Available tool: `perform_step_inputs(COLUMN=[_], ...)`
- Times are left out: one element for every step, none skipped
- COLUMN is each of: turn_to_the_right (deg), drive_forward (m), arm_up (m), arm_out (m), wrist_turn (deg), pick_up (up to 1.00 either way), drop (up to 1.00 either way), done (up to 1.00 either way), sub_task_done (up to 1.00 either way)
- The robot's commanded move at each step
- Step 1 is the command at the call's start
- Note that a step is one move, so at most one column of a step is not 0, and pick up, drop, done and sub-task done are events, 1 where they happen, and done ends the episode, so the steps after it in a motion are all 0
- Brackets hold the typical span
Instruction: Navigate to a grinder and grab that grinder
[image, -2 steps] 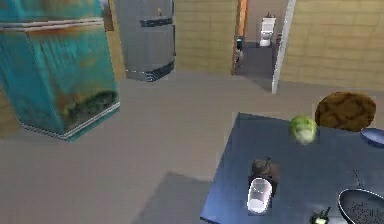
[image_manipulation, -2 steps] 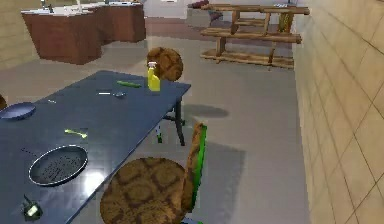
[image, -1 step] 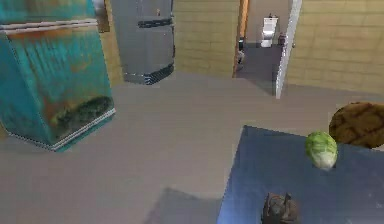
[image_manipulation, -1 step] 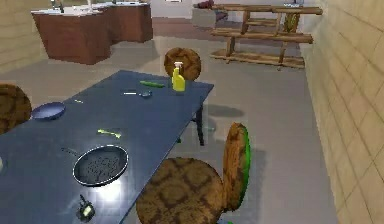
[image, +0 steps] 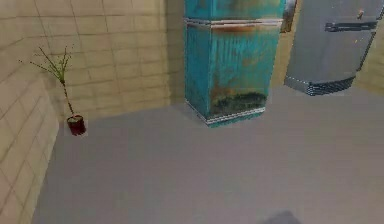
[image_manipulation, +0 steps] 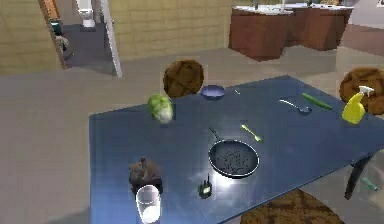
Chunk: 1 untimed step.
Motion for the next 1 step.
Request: perform_step_inputs(turn_to_the_right=[-45.0], drive_forward=[0.00], arm_up=[0.00], arm_out=[0.00], wrist_turn=[0.0], pick_up=[0.00], drop=[0.00], done=[0.00], sub_task_done=[0.00])
